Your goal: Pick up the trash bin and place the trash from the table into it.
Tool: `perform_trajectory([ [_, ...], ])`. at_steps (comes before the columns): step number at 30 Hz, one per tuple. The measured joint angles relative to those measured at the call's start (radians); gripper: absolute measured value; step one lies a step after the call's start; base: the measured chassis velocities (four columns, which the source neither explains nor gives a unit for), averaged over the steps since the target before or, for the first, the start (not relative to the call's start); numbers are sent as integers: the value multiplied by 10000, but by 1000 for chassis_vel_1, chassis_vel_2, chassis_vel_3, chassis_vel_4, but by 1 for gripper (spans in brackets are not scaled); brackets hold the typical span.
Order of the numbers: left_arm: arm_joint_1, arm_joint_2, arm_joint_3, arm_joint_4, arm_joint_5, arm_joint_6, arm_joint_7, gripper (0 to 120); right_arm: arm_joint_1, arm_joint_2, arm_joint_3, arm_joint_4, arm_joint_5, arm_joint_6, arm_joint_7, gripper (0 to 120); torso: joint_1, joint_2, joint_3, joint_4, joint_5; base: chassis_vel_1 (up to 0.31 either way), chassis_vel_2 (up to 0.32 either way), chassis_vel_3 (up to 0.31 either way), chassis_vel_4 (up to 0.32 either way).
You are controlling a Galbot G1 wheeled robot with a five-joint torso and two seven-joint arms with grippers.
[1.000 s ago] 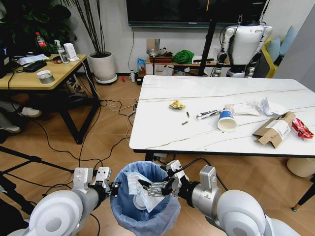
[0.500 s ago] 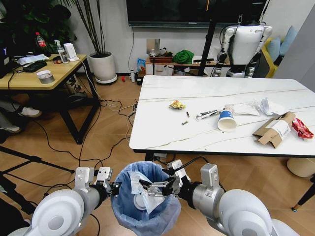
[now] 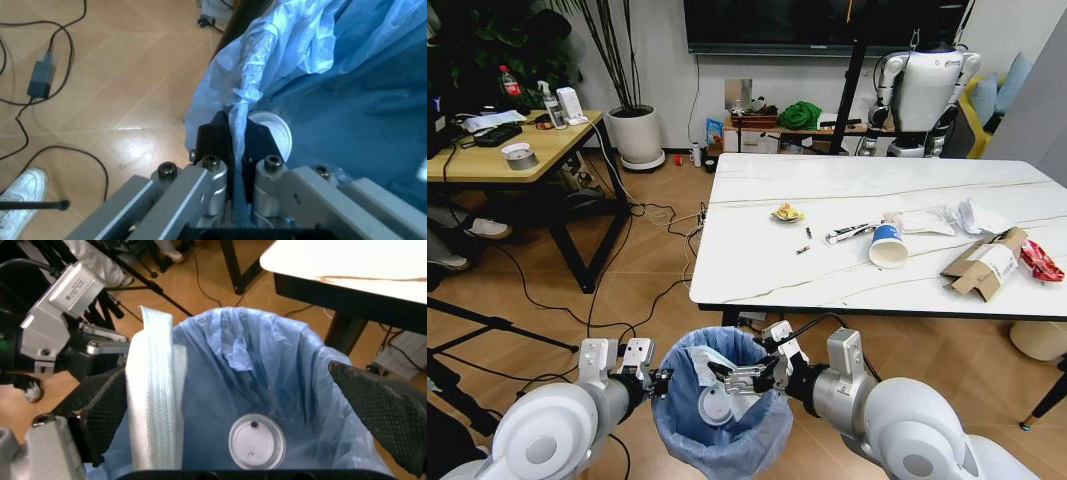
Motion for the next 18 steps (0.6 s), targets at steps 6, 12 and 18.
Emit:
perform_trajectory([
  [6, -29, -9, 0, -13, -65, 0, 4, 0, -141, 91, -180, -312, -523, 313, -259, 100, 0, 0, 0, 0, 0, 0, 0, 0, 0],
  [12, -17, -28, -52, -21, -131, 0, 6, 0, -409, 111, -179, -512, -1082, 561, -604, 100, 0, 0, 0, 0, 1, 0, 0, 0, 0],
  [18, 26, -3, -184, -53, -204, 0, 6, 0, -945, -8, 99, -471, -1568, 765, -1058, 100, 0, 0, 0, -1, 1, 0, 0, 0, 0],
])
